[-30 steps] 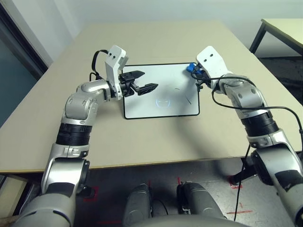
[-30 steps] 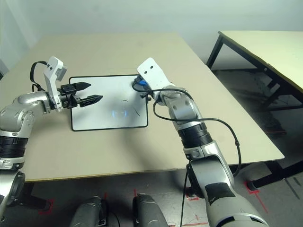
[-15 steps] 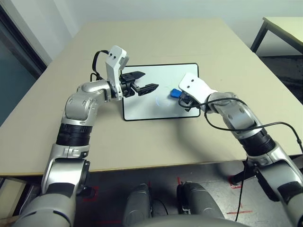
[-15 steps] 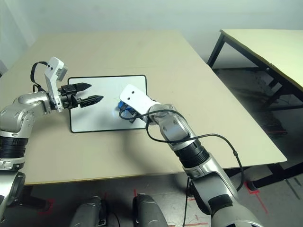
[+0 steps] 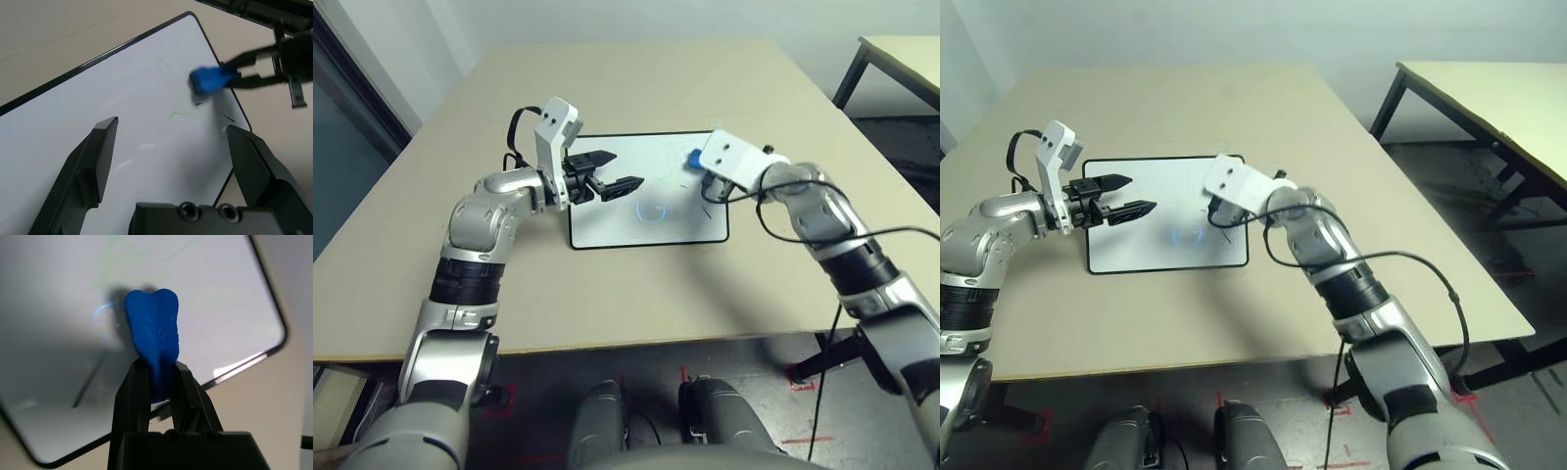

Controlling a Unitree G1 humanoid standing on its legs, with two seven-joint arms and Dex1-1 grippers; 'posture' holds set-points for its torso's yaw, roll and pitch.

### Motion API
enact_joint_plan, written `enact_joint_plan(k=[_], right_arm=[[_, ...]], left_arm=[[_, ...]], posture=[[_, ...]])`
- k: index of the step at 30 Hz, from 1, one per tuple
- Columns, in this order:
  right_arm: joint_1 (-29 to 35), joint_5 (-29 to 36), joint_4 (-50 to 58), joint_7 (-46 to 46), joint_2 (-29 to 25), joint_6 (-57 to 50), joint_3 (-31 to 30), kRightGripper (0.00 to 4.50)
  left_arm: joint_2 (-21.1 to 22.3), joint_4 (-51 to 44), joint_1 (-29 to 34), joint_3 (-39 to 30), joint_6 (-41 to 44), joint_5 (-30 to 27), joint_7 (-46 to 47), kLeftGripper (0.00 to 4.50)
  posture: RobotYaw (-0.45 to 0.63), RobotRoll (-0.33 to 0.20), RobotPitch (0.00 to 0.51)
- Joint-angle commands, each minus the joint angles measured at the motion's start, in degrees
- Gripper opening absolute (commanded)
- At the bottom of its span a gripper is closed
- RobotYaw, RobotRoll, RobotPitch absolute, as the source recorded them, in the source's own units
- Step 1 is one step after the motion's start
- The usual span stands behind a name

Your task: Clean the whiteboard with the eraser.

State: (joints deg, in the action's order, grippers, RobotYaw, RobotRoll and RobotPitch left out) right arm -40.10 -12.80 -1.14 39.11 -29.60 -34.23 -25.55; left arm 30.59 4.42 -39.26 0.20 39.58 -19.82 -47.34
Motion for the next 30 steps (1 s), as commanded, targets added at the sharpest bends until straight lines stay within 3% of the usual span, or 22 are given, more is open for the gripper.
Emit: enact_joint_plan(k=[1,12,23,30], right_arm=[[3.2,-1.9,0.9,1.7,-0.2,-2.5,-2.9,0.57],[-6.7,-2.4,-11.9,-6.3,3.9,5.7,4.2,0.57],[5.5,-4.7,1.1,1.4,1.9,-0.9,-1.8,0.56],[1.6,-5.6,-4.5,-1.7,1.1,0.1,2.0,0.56]], left_arm=[[0.1,-0.6,0.6,0.8,0.4,0.0,0.0,4.5],[0.1,0.1,0.3,1.2,-0.3,0.1,-0.1,4.5],[0.0,-0.4,0.6,1.3,-0.1,-0.1,-0.1,4.5],[-0.1,-0.3,0.5,1.4,0.0,-0.3,0.0,4.5]], posture=[[-0.01,0.0,0.067],[-0.02,0.0,0.059],[-0.02,0.0,0.064],[-0.02,0.0,0.064]])
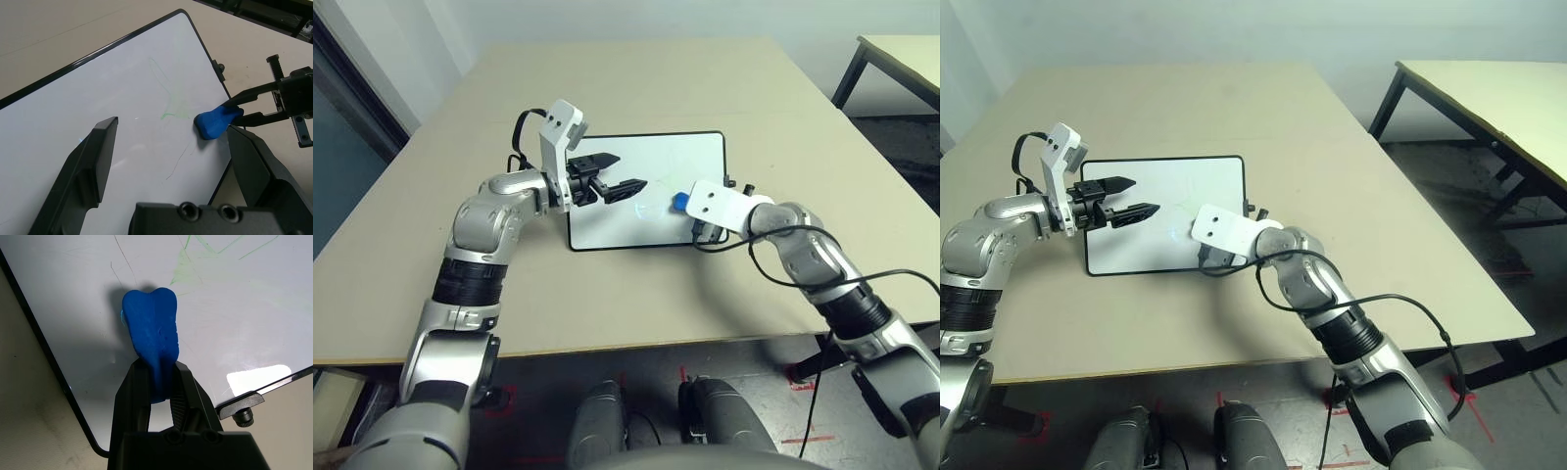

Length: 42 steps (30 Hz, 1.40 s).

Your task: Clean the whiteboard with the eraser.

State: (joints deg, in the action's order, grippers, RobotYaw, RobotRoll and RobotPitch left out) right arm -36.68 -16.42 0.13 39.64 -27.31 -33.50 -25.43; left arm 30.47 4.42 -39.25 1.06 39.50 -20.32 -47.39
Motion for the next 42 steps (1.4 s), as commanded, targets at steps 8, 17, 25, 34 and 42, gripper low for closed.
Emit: enact_joint_plan(k=[8,17,25,34,42], right_arm=[[0.4,-2.4,-5.7,0.0,-4.6,-0.9,0.7,0.56],[6.0,-4.4,0.7,3.9,-6.3,-5.1,-1.3,0.56],[-0.8,-3.8,-4.9,-1.2,-2.8,-0.4,3.8,0.56],[4.5,-5.4,2.7,5.4,-5.9,-4.3,-0.7,0.56],[5.4,-6.2,5.5,6.9,-6.1,-6.7,-1.4,0.56]], left_arm=[[-0.4,-0.3,0.6,0.9,0.1,0.1,0.1,4.5],[-0.5,-0.4,0.6,1.0,0.3,0.1,0.1,4.5],[-0.4,-0.3,0.7,0.9,0.2,0.1,0.0,4.5],[-0.5,-1.0,1.1,0.7,0.4,-0.2,0.4,4.5],[-0.8,-1.0,1.1,0.9,0.5,-0.2,0.6,4.5]], posture=[[-0.04,0.0,0.069],[-0.04,0.0,0.075],[-0.04,0.0,0.077],[-0.03,0.0,0.078],[-0.04,0.0,0.077]])
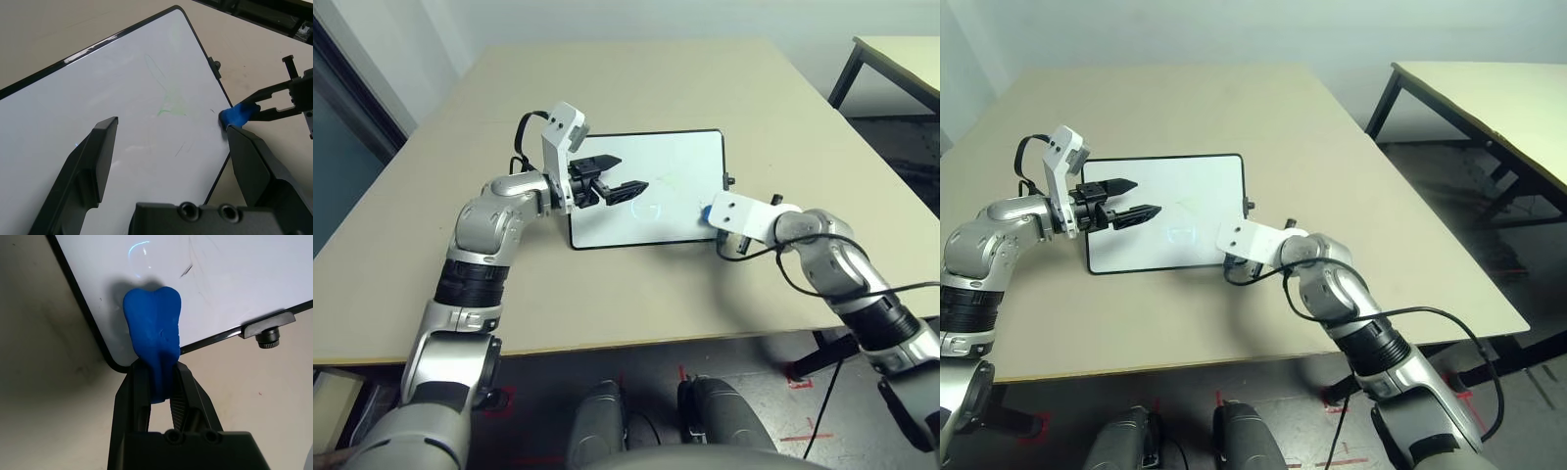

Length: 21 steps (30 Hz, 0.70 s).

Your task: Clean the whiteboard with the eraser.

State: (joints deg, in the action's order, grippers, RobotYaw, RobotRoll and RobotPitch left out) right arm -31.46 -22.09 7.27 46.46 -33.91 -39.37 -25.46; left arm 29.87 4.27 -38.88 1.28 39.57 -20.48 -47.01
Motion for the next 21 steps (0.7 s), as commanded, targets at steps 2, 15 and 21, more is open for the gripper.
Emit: enact_joint_plan(k=[2,15,21], right_arm=[[-0.7,-0.6,-2.8,-0.6,0.9,-0.3,-0.8,0.56],[-3.5,0.0,-3.5,-1.7,3.2,2.1,0.8,0.55],[-0.7,-0.4,0.8,2.0,1.5,-1.3,-1.2,0.55]], left_arm=[[-0.2,-0.8,0.6,0.7,0.4,0.0,0.2,4.5],[-0.3,-0.5,0.5,0.6,0.0,0.1,0.3,4.5],[-0.3,-0.5,0.7,0.5,-0.1,0.1,0.3,4.5]], posture=[[-0.03,0.0,0.076],[-0.03,0.0,0.064],[-0.03,0.0,0.068]])
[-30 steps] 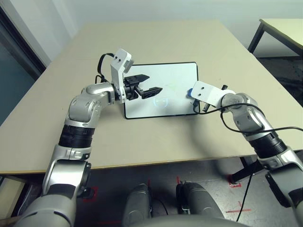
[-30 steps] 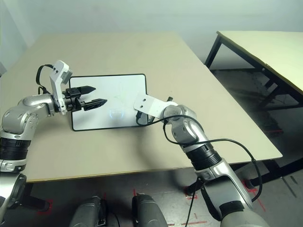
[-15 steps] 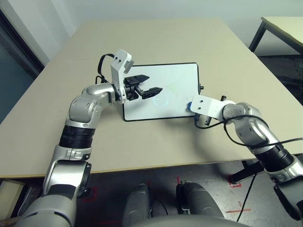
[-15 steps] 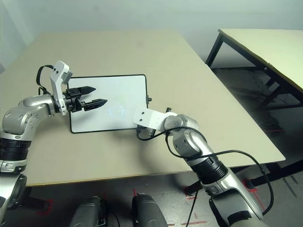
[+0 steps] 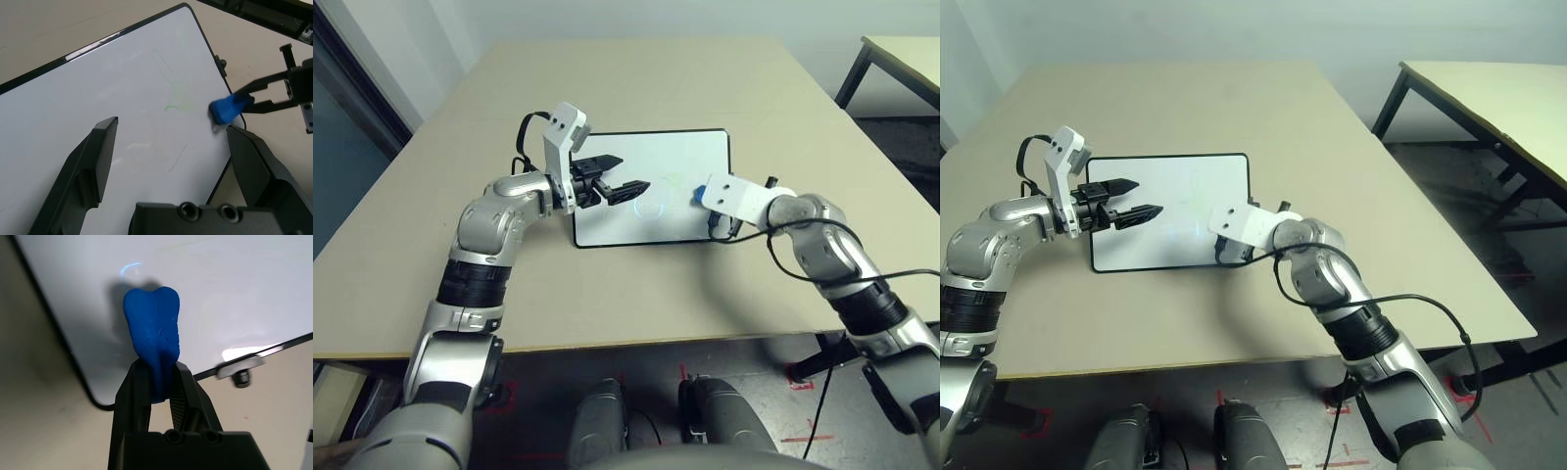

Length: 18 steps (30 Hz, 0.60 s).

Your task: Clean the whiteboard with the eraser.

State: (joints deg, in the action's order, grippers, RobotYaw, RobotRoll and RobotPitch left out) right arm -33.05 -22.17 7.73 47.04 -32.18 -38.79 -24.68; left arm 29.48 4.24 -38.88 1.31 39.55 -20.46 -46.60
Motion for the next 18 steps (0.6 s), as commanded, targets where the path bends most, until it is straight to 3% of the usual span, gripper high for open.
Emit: enact_joint_plan(k=[1,4,11,14,18], right_arm=[[0.5,-0.3,0.0,1.2,0.0,-1.9,-1.8,0.55],[-2.4,0.0,-2.8,-1.0,1.7,-1.1,-0.1,0.55],[-15.7,1.9,-17.0,-8.8,9.5,6.6,3.8,0.55],[-16.6,1.5,-19.7,-8.8,9.8,8.5,3.0,0.55],[-12.6,0.5,-14.9,-4.3,7.9,6.4,-0.4,0.55]], left_arm=[[0.1,-0.4,0.7,0.5,0.0,0.1,-0.1,4.5],[0.3,-0.3,0.6,0.4,0.0,0.1,-0.1,4.5],[0.9,0.1,0.4,0.5,0.1,0.3,-0.5,4.5],[1.3,-0.3,0.9,0.4,0.5,0.2,-0.6,4.5],[2.1,-0.9,1.3,0.0,0.9,-0.1,-0.6,4.5]], posture=[[-0.03,0.0,0.068],[-0.03,0.0,0.069],[-0.03,0.0,0.065],[-0.02,0.0,0.066],[-0.02,0.0,0.069]])
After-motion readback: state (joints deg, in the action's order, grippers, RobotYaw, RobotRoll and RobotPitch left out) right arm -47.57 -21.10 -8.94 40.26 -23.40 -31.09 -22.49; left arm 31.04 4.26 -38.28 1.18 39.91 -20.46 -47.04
